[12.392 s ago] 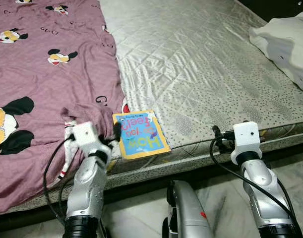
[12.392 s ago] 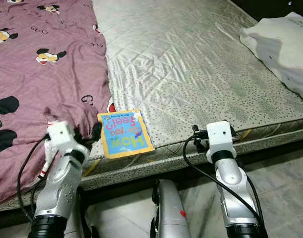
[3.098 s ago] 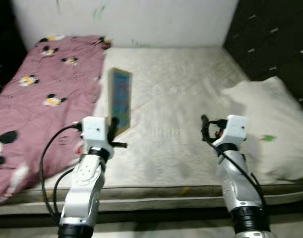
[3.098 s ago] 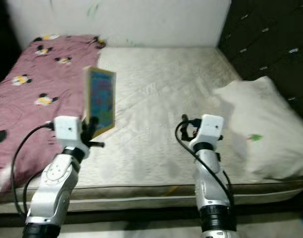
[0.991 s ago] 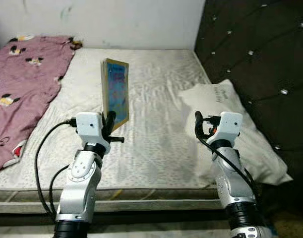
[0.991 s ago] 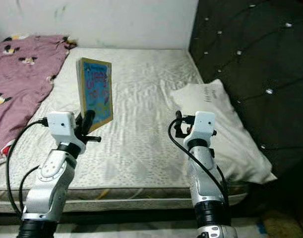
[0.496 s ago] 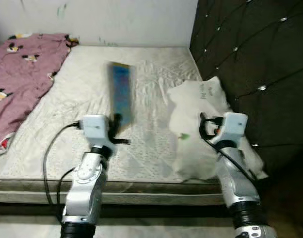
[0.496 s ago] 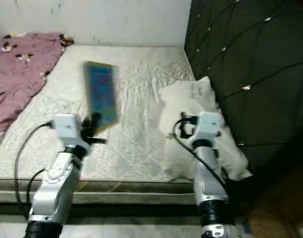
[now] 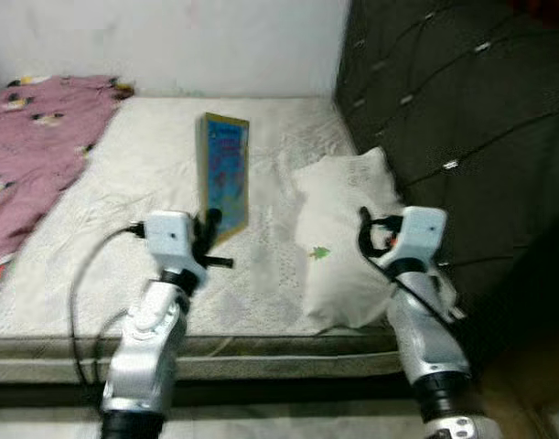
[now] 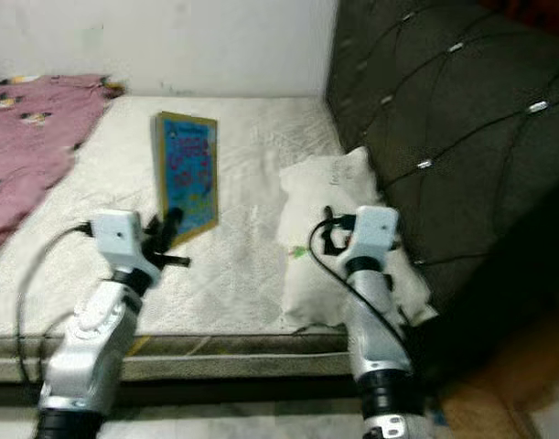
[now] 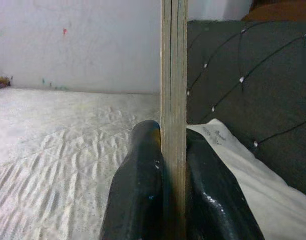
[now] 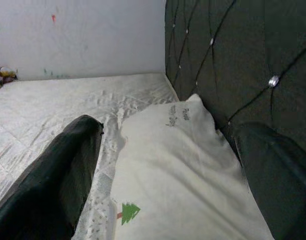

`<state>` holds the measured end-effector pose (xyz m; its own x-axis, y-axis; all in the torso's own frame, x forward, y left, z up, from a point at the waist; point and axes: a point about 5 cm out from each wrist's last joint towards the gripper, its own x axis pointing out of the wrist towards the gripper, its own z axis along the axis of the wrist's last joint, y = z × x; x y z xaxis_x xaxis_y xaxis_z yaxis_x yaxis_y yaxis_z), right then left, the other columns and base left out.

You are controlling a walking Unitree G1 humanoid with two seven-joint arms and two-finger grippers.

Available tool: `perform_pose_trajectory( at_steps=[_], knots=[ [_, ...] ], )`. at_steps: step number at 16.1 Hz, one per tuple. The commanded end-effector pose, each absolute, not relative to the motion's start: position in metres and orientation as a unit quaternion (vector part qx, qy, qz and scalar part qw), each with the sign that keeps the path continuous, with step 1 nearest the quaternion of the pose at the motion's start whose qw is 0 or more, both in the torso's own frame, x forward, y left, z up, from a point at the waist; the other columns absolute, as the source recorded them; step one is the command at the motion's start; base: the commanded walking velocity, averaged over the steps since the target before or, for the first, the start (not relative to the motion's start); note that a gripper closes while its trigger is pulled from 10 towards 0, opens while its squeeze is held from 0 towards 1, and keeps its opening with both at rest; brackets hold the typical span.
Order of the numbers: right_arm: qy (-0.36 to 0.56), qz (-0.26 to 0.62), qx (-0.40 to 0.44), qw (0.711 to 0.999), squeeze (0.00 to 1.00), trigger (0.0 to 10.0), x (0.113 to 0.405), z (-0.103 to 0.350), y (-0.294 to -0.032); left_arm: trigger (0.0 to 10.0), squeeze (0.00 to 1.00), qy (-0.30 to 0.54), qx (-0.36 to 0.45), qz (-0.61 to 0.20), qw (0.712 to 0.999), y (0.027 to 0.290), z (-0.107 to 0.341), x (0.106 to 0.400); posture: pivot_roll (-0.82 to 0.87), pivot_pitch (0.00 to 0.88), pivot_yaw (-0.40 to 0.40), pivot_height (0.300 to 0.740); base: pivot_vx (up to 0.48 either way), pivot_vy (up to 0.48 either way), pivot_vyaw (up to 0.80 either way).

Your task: Clean up the room

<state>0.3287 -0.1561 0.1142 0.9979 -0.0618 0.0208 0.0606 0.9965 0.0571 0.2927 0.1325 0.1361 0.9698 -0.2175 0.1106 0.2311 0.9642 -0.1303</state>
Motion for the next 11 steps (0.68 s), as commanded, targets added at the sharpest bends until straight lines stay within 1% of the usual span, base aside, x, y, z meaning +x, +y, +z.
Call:
perform_pose_trajectory(
  at_steps=[1,4,7,9,11],
  knots=[
    [-0.017,-0.034,0.023,0.999,0.00,10.0,0.331,0.117,-0.158,10.0,0.00,-0.084,-0.074,-0.123,0.986,0.129,0.150,0.293,-0.05,0.018,-0.009,0.740,0.480,0.000,0.00],
    [-0.018,-0.034,0.022,0.999,0.00,10.0,0.332,0.118,-0.158,10.0,0.00,-0.082,-0.075,-0.124,0.986,0.129,0.150,0.293,-0.05,0.018,-0.007,0.740,0.466,0.000,0.00],
    [-0.018,-0.035,0.021,0.999,0.00,10.0,0.332,0.117,-0.159,10.0,0.00,-0.083,-0.076,-0.119,0.986,0.129,0.151,0.294,-0.05,0.016,-0.007,0.740,0.290,0.000,0.00],
    [-0.015,-0.034,0.019,0.999,0.00,10.0,0.331,0.115,-0.160,10.0,0.00,-0.080,-0.073,-0.111,0.988,0.130,0.149,0.293,-0.05,0.013,-0.007,0.740,0.000,0.000,0.00],
    [-0.006,-0.021,0.009,1.000,0.00,10.0,0.328,0.112,-0.161,10.0,0.00,-0.070,-0.057,-0.087,0.992,0.141,0.142,0.287,-0.04,0.008,-0.007,0.740,0.000,0.000,0.00]
  ],
)
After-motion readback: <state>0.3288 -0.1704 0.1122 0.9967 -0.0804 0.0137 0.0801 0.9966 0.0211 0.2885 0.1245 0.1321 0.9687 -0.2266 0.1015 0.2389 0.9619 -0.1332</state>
